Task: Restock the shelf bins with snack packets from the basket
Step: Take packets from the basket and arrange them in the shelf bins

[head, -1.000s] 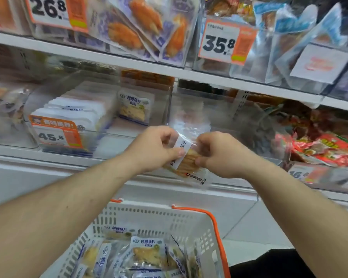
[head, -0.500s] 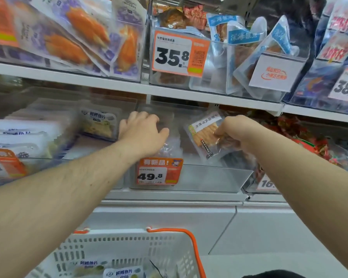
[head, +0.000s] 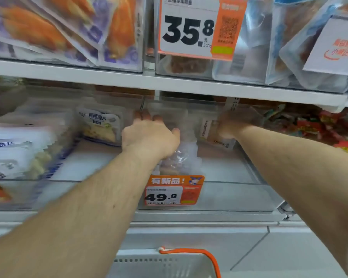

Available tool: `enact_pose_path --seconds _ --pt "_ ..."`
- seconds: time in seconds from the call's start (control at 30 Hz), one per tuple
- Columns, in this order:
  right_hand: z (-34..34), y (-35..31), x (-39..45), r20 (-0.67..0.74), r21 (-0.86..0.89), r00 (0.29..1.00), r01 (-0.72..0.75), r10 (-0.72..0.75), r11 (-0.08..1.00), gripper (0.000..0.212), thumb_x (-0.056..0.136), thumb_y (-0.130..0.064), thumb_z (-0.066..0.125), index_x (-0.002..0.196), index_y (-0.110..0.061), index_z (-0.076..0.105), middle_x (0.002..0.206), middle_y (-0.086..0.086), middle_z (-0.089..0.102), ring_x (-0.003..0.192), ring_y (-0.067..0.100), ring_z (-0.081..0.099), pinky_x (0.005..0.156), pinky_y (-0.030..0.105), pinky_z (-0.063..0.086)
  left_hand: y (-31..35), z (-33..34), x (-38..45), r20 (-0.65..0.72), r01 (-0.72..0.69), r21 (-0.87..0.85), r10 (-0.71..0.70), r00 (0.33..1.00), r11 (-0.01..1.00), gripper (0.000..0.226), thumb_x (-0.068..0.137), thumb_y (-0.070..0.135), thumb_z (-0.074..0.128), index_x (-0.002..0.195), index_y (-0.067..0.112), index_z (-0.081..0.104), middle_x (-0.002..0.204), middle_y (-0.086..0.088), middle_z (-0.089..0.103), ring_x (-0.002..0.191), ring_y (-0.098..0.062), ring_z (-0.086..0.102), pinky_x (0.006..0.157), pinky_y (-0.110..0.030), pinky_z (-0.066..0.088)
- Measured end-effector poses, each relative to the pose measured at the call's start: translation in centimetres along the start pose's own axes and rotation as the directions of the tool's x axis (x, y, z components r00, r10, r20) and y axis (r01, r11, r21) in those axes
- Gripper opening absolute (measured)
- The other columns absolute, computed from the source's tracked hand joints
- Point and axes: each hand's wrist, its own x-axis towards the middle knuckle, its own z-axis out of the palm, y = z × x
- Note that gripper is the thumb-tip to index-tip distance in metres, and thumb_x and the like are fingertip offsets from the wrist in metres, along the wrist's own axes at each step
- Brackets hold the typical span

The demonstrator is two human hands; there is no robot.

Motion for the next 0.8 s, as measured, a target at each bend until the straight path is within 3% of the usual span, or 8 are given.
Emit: enact_pose_path --seconds 0.07,0.2,0.3,0.37,0.43,0.53,0.67,0.8 --pt "1.1 -0.7 1.8 -0.025 0.061 1.0 0.004 -0.002 0.998 0.016 0.1 -0.013 0.048 0.101 -0.007 0.063 0.078 0.004 0.058 0.067 0.018 0.057 0.055 0.028 0.046 0.0 0.1 0.1 -0.008 0.005 -0.016 -0.005 1.0 1.0 0.067 0.095 0.064 0.027 0.147 0.022 0.035 0.16 -0.008 0.021 0.148 -0.027 0.014 0.105 -0.047 0.034" --pt "2.6 -1.4 4.0 -0.145 0.129 0.989 0.038 -0.019 0.991 0.011 0.093 -0.016 0.061 0.083 -0.015 0.059 0.074 0.001 0.059 0.064 0.017 0.059 0.049 0.027 0.041 -0.1 0.4 0.3 -0.04 -0.004 -0.041 0.002 0.999 0.999 0.068 0.095 0.064 0.027 0.148 0.022 0.033 0.16 -0.006 0.02 0.149 -0.026 0.01 0.106 -0.048 0.033" --pt "3.6 -1.6 4.2 -0.264 0.218 0.964 0.029 0.031 0.976 0.013 0.089 -0.023 0.068 0.091 -0.017 0.057 0.084 0.002 0.062 0.076 0.023 0.063 0.061 0.035 0.056 -0.1 0.5 0.4 -0.043 -0.008 -0.048 0.006 0.999 0.999 0.068 0.095 0.064 0.026 0.148 0.022 0.032 0.16 -0.006 0.02 0.149 -0.026 0.009 0.106 -0.05 0.034" --pt "4.2 -1.8 4.0 -0.32 0.181 0.946 0.006 0.053 0.984 0.033 0.088 -0.032 0.067 0.115 -0.015 0.057 0.111 0.011 0.062 0.098 0.03 0.063 0.078 0.046 0.057 -0.1 0.6 0.3 -0.048 -0.013 -0.051 0.011 0.999 0.999 0.068 0.095 0.064 0.026 0.148 0.022 0.032 0.16 -0.006 0.021 0.15 -0.026 0.009 0.106 -0.05 0.033" --pt "4.3 -1.9 3.6 -0.341 0.145 0.938 -0.015 0.065 0.989 0.059 0.086 -0.037 0.069 0.134 -0.013 0.045 0.135 0.018 0.048 0.119 0.037 0.051 0.09 0.052 0.051 -0.1 0.6 0.3 -0.056 -0.019 -0.052 0.016 0.998 0.998 0.067 0.095 0.064 0.026 0.148 0.022 0.033 0.159 -0.006 0.022 0.149 -0.026 0.011 0.105 -0.05 0.034" --pt "3.8 -1.9 3.2 -0.373 0.12 0.924 -0.036 0.078 0.992 0.075 0.081 -0.043 0.075 0.139 -0.012 0.036 0.137 0.021 0.04 0.124 0.039 0.043 0.093 0.053 0.046 -0.2 0.6 0.2 -0.06 -0.025 -0.046 0.022 0.998 0.999 0.067 0.095 0.063 0.026 0.147 0.022 0.033 0.158 -0.006 0.023 0.149 -0.027 0.012 0.104 -0.05 0.035" --pt "3.3 -2.2 3.4 -0.365 0.116 0.925 -0.063 0.102 0.991 0.085 0.072 -0.048 0.082 0.134 -0.011 0.037 0.134 0.019 0.042 0.122 0.039 0.045 0.093 0.052 0.046 -0.1 0.6 0.1 -0.059 -0.033 -0.025 0.031 0.998 0.999 0.068 0.095 0.064 0.027 0.147 0.021 0.034 0.157 -0.007 0.025 0.148 -0.028 0.013 0.103 -0.05 0.037" --pt "3.0 -2.2 3.3 -0.355 0.145 0.921 -0.113 0.158 0.983 0.105 0.068 -0.051 0.084 0.145 -0.007 0.027 0.138 0.021 0.043 0.124 0.04 0.047 0.095 0.052 0.047 -0.2 0.5 0.1 -0.061 -0.033 -0.018 0.032 0.998 0.999 0.068 0.095 0.063 0.027 0.147 0.021 0.034 0.157 -0.008 0.025 0.148 -0.028 0.012 0.103 -0.05 0.037"
